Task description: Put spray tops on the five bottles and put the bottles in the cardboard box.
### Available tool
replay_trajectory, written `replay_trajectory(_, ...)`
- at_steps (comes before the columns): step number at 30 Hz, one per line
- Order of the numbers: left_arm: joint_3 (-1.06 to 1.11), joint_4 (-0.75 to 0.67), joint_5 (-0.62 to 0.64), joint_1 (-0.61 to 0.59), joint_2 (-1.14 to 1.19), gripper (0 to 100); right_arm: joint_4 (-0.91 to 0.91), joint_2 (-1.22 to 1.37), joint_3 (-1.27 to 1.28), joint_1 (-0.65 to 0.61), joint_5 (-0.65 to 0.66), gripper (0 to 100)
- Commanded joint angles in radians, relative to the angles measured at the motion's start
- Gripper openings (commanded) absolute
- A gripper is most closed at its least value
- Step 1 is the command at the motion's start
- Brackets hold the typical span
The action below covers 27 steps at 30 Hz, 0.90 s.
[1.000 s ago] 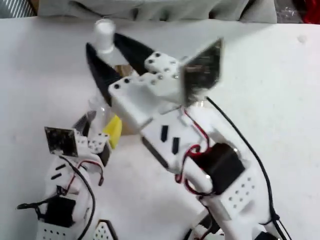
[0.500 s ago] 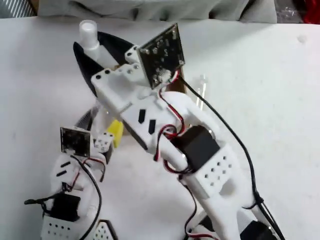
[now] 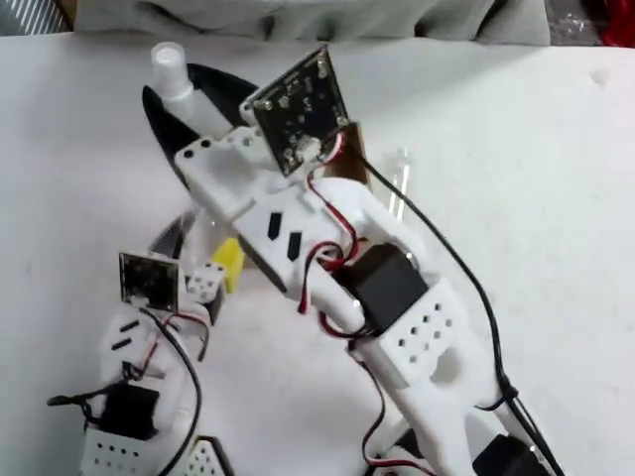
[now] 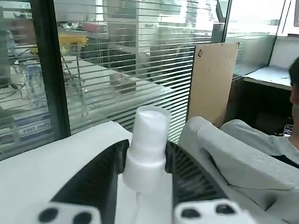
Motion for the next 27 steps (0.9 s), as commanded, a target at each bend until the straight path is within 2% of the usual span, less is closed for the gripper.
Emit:
replay_trajectory(1, -0.006, -0.034, -0.009, 0.001, -0.015, 2, -0.025, -0.012, -0.058, 0.018, 0.018, 1.5)
replay_trajectory(16, -0.006, -0.032, -0.009, 0.004, -0.015, 2, -0.082, -0.005, -0.037, 0.018, 0.012, 1.5)
replay_trajectory(27, -0.006, -0.032, -0.009, 0.002, -0.015, 2, -0.091, -0.107, 0.232, 0.015, 0.009, 1.5)
